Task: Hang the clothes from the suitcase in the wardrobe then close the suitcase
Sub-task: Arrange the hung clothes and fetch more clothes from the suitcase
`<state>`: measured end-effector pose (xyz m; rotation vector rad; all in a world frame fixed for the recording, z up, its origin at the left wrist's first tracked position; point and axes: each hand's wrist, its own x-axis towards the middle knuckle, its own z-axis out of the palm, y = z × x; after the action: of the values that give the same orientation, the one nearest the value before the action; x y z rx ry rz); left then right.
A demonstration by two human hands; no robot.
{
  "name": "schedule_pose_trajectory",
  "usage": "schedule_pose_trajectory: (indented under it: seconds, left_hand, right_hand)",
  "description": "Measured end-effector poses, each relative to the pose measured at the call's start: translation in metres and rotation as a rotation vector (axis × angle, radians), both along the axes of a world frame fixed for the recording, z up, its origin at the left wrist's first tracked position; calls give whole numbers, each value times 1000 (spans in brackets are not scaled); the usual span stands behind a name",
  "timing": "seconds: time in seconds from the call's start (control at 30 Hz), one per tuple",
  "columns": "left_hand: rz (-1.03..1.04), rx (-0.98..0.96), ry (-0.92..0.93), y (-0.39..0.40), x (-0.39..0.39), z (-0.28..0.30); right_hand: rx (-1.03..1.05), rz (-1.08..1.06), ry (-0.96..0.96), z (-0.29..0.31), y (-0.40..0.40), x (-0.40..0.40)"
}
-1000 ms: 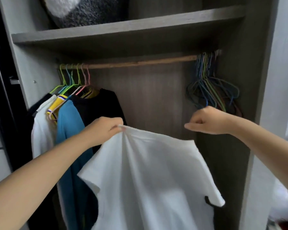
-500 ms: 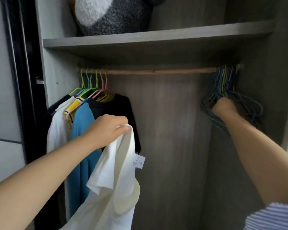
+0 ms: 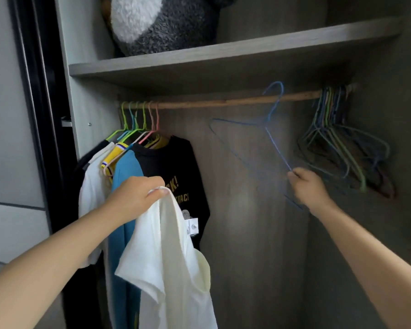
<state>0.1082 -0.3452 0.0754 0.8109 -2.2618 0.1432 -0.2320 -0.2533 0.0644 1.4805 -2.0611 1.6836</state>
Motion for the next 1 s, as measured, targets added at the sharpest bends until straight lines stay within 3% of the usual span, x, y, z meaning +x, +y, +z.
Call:
schedule_pose_trajectory:
  seconds: [0.27, 0.43, 0.57, 0.73, 1.0]
  left_hand:
    - [-25, 55, -24, 7, 15, -7]
    - [-60, 56, -109, 24, 28, -4]
    - [-21, 44, -179, 33, 43, -5]
    - [78, 49, -354, 38, 73, -7]
    - [145, 23, -613, 58, 94, -18]
  right_hand:
    - [-36, 424, -403, -117, 35, 69]
    - [208, 704, -437, -120, 26, 106]
    - [249, 845, -354, -98, 21, 127]
    - [93, 619, -172, -62, 15, 128]
    - [229, 696, 326, -3, 53, 115]
